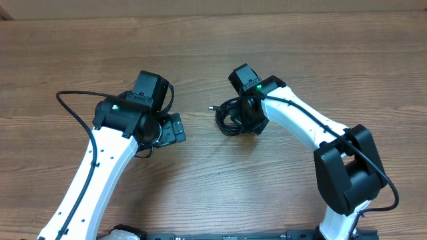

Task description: Untangle cables

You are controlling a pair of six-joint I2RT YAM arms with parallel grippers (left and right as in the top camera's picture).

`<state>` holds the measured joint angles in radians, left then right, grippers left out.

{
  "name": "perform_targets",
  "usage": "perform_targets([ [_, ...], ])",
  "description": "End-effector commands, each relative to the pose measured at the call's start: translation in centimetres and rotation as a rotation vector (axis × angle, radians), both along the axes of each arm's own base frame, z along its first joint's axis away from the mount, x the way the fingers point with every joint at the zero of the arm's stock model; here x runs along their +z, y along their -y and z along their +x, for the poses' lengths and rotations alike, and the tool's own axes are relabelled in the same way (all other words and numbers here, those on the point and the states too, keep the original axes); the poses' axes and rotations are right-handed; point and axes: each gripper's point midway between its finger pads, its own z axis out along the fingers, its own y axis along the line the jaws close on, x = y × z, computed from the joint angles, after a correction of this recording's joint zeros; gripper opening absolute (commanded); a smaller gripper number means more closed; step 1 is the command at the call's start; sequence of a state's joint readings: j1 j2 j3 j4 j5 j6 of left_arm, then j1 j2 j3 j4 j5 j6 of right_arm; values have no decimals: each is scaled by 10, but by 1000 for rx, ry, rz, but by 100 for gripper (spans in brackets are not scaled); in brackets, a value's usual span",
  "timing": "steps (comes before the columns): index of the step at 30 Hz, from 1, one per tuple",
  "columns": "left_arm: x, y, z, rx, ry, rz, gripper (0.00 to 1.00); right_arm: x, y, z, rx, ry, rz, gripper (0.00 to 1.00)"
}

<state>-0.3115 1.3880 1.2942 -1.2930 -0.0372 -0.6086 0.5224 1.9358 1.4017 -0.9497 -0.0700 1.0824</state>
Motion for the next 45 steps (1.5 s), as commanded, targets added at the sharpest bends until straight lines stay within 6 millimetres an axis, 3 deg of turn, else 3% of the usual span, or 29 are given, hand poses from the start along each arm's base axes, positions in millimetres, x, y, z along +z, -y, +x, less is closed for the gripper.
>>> perform_targets([
  [1, -3, -1, -2, 22, -9, -6, 100, 10, 1, 9, 9, 37, -1, 16],
  [18, -3, -1, -3, 22, -14, -5, 100, 6, -3, 2, 26, 30, -18, 21],
  [28, -3, 0, -5, 21, -22, -9, 99, 3, 1, 7, 17, 59, -42, 20],
  [45, -3, 0, -4, 21, -20, -10, 100, 0, 2, -1, 28, 36, -60, 20],
])
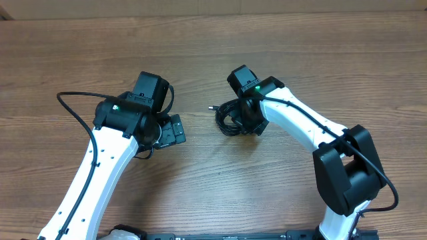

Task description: Untangle cables

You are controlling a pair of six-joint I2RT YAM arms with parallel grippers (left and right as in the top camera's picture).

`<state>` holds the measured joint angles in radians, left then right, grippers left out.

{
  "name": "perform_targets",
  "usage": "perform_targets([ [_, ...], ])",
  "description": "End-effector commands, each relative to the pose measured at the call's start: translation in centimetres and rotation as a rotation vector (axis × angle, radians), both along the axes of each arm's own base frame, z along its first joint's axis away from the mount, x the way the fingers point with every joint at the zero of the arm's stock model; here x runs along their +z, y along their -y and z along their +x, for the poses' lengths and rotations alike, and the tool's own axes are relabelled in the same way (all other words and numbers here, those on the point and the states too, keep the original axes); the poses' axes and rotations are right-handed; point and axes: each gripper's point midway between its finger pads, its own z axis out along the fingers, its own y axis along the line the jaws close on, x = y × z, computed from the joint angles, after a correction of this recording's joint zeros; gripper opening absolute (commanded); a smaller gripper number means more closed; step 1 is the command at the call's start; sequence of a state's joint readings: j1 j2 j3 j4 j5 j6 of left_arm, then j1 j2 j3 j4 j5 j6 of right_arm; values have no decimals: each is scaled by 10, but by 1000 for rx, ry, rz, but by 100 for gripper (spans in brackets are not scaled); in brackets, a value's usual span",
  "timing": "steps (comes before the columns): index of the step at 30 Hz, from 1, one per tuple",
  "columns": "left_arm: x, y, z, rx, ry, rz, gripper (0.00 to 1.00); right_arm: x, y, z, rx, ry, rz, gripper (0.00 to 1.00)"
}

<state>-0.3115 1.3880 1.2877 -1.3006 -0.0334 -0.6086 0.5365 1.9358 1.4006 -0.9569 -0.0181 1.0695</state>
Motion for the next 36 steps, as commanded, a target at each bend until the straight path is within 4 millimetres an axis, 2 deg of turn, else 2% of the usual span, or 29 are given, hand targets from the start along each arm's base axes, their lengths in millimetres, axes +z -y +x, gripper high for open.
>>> perform_targets([
  [1, -1, 0, -1, 22, -5, -11, 99, 1, -2, -1, 8, 17, -9, 20],
  [11, -1, 0, -2, 22, -9, -9, 99, -3, -5, 3, 9, 25, -5, 20],
  [19, -1, 0, -2, 22, -8, -10, 100, -4, -3, -2, 13, 9, -15, 20],
  [24, -1, 0, -2, 22, -10, -9, 100, -2, -8, 5, 13, 38, 3, 20],
  [25, -1, 0, -2, 22, -10, -9, 100, -2, -9, 7, 13, 47, 9, 17],
  [29, -1, 0, -2, 22, -10, -9, 100, -1, -12, 12, 12, 68, 22, 16],
  [32, -1, 0, -2, 22, -10, -9, 99, 0, -14, 15, 12, 77, 27, 8],
  [36, -1, 0, -2, 22, -10, -9, 100, 1, -16, 19, 12, 93, 37, 8],
])
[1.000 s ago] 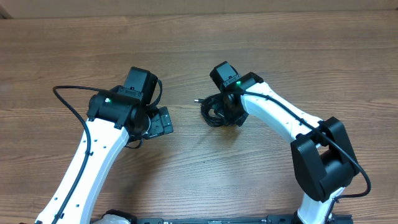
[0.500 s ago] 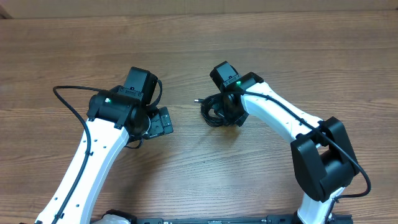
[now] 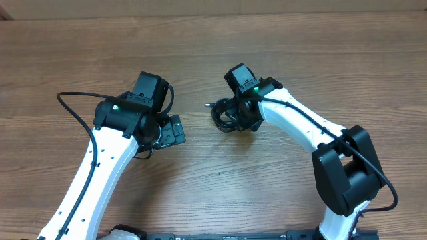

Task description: Untangle cables

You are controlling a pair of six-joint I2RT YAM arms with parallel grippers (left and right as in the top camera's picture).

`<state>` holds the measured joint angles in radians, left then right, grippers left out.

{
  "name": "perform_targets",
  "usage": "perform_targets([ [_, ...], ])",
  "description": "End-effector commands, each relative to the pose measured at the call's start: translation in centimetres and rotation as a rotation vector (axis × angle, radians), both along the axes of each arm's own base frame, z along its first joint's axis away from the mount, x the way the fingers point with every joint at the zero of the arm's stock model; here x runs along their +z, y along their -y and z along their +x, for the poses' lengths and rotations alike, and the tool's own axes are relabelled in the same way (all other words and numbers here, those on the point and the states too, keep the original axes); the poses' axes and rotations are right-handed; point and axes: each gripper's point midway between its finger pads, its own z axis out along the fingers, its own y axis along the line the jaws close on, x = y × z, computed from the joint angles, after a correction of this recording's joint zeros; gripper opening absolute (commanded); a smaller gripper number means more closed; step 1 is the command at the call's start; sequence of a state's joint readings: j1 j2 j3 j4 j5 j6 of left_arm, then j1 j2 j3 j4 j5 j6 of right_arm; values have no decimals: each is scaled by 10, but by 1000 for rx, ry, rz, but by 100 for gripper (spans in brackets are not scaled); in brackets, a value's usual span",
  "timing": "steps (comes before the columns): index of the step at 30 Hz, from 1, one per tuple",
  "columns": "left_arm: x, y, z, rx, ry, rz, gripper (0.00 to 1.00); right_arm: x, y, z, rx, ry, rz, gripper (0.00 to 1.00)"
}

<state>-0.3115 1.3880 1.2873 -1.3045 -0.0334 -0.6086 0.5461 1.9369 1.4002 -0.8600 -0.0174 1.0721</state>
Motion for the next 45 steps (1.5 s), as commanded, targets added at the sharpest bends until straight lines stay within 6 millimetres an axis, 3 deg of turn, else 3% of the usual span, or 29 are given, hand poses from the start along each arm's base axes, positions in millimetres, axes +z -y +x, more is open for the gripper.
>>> perform_targets([
  [1, -1, 0, -1, 22, -6, -10, 100, -3, -2, 2, 5, 16, -9, 8],
  [7, -1, 0, -1, 22, -6, -10, 99, -2, -2, 3, 26, 24, -11, 4],
  [10, -2, 0, -2, 22, -8, -10, 100, 19, -6, 14, 68, 73, 7, 4],
  [13, -2, 0, -2, 22, -7, -10, 100, 70, -18, 30, 182, 198, 59, 4],
  [14, -2, 0, -1, 22, -5, -11, 100, 112, -32, 34, 302, 296, 122, 4],
  [15, -2, 0, -1, 22, -4, -11, 100, 134, -39, 35, 355, 346, 155, 4],
  [17, -1, 1, 0, 22, -1, -12, 100, 187, -51, 29, 436, 456, 239, 4],
  [20, -1, 4, 0, 18, -2, -32, 100, 247, -49, 16, 449, 580, 309, 4],
  [22, -1, 9, 0, 13, -7, -61, 100, 272, -42, 5, 449, 634, 326, 4],
  [25, -1, 11, 0, 12, -8, -69, 100, 283, -38, -2, 448, 653, 329, 4],
  [27, -1, 11, -1, 11, -9, -71, 100, 274, -30, -2, 428, 627, 287, 7],
  [31, -1, 11, -2, 11, -13, -70, 100, 222, 0, 0, 278, 468, 125, 39],
  [33, -1, 11, -1, 11, -12, -70, 100, 192, 13, 0, 195, 386, 52, 48],
  [34, -1, 11, -1, 11, -12, -70, 100, 172, 17, 1, 159, 337, 19, 50],
  [35, -1, 11, -1, 11, -12, -70, 100, 163, 18, 1, 150, 318, 10, 51],
  [36, -1, 11, -1, 11, -12, -70, 100, 128, 15, 3, 125, 243, -9, 53],
  [40, -1, 11, -2, 11, -13, -70, 99, 72, 4, 10, 139, 131, -31, 53],
  [43, -1, 11, -2, 11, -13, -70, 100, 42, -2, 14, 144, 79, -33, 53],
  [45, -1, 11, -1, 11, -12, -70, 99, 33, -6, 14, 148, 63, -24, 54],
])
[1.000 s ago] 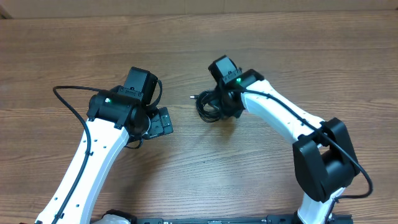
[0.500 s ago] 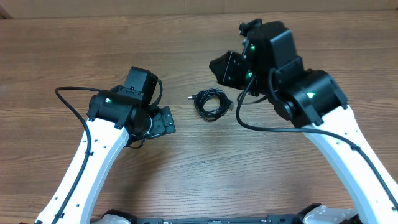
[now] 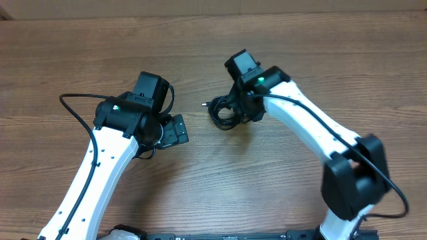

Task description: Untangle cables

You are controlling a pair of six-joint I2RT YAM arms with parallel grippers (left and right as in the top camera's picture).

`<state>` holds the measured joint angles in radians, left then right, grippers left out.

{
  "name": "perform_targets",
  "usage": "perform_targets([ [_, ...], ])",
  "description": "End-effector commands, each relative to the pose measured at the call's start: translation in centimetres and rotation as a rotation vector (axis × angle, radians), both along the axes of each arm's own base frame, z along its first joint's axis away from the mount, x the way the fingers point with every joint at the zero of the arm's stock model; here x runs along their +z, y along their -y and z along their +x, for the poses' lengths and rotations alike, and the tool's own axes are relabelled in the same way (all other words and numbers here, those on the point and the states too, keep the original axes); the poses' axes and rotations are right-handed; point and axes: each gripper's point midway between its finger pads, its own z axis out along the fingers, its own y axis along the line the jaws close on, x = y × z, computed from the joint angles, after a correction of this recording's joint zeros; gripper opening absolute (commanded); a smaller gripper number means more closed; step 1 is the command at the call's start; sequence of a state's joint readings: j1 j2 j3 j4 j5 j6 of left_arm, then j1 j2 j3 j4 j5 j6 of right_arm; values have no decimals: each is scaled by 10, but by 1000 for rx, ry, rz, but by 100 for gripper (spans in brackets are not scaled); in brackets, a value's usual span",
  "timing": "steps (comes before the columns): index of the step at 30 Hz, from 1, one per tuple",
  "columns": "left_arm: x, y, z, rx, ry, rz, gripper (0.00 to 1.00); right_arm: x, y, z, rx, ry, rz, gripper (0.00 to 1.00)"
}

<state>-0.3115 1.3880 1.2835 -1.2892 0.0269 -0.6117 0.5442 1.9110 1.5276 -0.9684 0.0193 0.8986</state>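
Note:
A black cable bundle lies coiled in a tangle near the table's middle. One plug end pokes out to its left. My right gripper is down on the bundle's right side and appears shut on its loops, though the wrist hides the fingertips. My left gripper hovers to the left of the bundle, apart from it. It is open with nothing between its fingers.
The wooden table carries only the bundle. The left arm's own black cable loops out to the left. The right arm's base stands at the lower right.
My right gripper has shifted a little left and towards the far side, and the bundle went with it. The plug end now lies further left. The left gripper has barely moved.
At first my right gripper sat on the bundle's right side, right of centre, with the left gripper waiting open. At each later moment the right gripper and the bundle stood slightly further left. The left arm stayed in place throughout.

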Motion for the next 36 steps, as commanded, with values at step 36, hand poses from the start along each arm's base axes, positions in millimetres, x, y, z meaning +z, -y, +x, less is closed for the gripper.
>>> perform_targets([
  [36, 0, 1, 0, 19, 1, -11, 99, -46, -27, 1, 43, -74, 95, 24],
])
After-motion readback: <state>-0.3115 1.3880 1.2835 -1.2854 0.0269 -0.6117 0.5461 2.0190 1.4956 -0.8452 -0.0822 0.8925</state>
